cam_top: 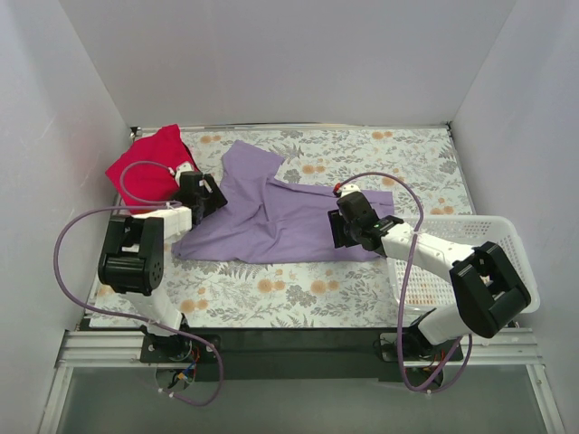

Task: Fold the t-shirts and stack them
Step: Fold the tshirt

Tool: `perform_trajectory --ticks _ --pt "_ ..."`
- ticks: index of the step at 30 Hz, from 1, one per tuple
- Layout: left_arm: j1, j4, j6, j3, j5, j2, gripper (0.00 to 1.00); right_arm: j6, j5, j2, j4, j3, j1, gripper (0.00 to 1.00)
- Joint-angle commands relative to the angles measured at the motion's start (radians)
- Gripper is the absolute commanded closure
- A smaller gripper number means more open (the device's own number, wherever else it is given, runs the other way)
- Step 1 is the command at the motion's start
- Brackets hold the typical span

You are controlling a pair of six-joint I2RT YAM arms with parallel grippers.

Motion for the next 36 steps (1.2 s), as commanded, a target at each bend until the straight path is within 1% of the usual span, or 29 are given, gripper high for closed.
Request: perform_trajectory --ticks 1,5,7,8,10,11,12,13,14,15,16,27,32,34,35,36 --pt "-0.002 0.031 0.01 0.004 0.037 -0.004 0.32 -0.014 0.002 -0.03 0.025 -0.004 0.0 0.55" --pt "-0.002 0.04 0.016 0.011 0.066 0.012 0.34 -0.011 -0.002 -0.031 0.025 -0.004 0.0 0.55" --pt "-0.002 0.046 0.017 0.013 0.074 0.022 0.39 -0.011 -0.002 -0.03 0.025 -0.003 0.0 0.55" --pt "-0.002 0.045 0.02 0.017 0.073 0.027 0.42 -0.011 -0.002 -0.03 0.025 -0.003 0.0 0.55" --pt "-0.002 0.042 0.022 0.019 0.065 0.038 0.5 -0.011 -0.004 -0.031 0.025 -0.006 0.0 0.55" --pt "-0.002 0.037 0.022 0.022 0.056 0.042 0.59 -0.012 -0.005 -0.033 0.025 -0.007 0.0 0.55" --pt "-0.002 0.037 0.022 0.025 0.05 0.044 0.59 -0.012 -0.002 -0.033 0.025 -0.007 0.0 0.55" --pt "-0.002 0.031 0.022 0.027 0.042 0.045 0.71 -0.012 -0.002 -0.033 0.025 -0.007 0.002 0.55" --pt "-0.002 0.026 0.022 0.028 0.033 0.045 0.77 -0.012 -0.004 -0.033 0.025 -0.009 0.0 0.55" --pt "-0.002 0.02 0.023 0.033 0.015 0.044 0.85 -0.012 -0.002 -0.028 0.025 -0.009 0.0 0.55" --pt "-0.002 0.008 0.023 0.034 0.005 0.041 1.0 -0.011 -0.004 -0.027 0.025 -0.01 -0.001 0.55" --pt "-0.002 0.01 0.054 -0.003 -0.087 -0.088 1.0 -0.001 -0.03 0.055 0.04 -0.007 0.0 0.55" --pt "-0.002 0.031 0.062 -0.001 -0.039 -0.071 1.0 0.0 -0.036 0.064 0.048 -0.014 0.0 0.55" --pt "-0.002 0.022 0.066 0.004 -0.061 -0.057 1.0 0.0 -0.035 0.061 0.046 -0.017 0.0 0.55" --pt "-0.002 0.011 0.066 0.007 -0.108 -0.054 1.0 0.0 -0.033 0.062 0.046 -0.017 0.002 0.55" --pt "-0.002 0.002 0.065 0.013 -0.122 -0.051 1.0 0.0 -0.035 0.058 0.046 -0.018 0.002 0.55"
